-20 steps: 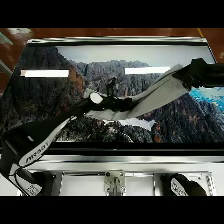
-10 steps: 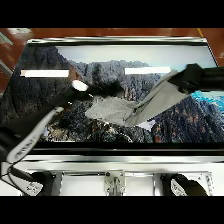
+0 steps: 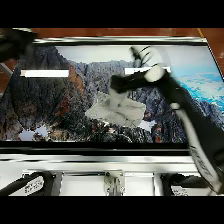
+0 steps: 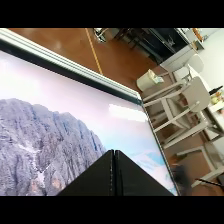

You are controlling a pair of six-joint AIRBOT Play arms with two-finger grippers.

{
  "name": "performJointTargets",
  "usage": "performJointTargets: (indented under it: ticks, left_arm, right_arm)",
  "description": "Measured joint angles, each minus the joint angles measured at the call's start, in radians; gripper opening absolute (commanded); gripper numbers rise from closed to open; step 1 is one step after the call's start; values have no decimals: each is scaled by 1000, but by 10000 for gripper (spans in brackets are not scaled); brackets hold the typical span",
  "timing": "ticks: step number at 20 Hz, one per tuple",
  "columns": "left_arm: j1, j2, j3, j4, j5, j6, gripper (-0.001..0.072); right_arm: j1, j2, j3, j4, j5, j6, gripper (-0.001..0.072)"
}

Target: Fold the shirts.

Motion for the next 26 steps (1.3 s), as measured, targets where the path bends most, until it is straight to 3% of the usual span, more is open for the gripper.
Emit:
performJointTargets:
  ticks: [1,5,9,10,11,16,18,21,26]
  left_arm:
    - [43,43,0,6,-51,1,41]
    - [134,175,0,91,-224,8,41]
    - [158,219,-2,144,-285,10,41]
    - [162,223,-7,153,-289,10,41]
    - [164,226,-14,159,-292,11,41]
    - [168,234,-61,169,-314,11,42]
    - [168,236,-74,170,-327,10,41]
    - [166,240,-82,171,-341,2,41]
    - [132,241,-87,171,-345,-5,41]
  right_arm:
    - [34,-57,0,30,-55,13,475]
    - [98,-198,0,203,-167,11,474]
    - [28,-183,0,230,-46,-16,475]
    - [-4,-163,0,210,10,-20,598]
    - [-43,-138,0,172,85,-24,675]
    - [-261,-34,-4,-201,506,-8,674]
    - [-346,-18,-35,-277,589,9,674]
    - [-427,-10,-136,-245,571,29,674]
    - [-460,-64,-283,-95,401,10,674]
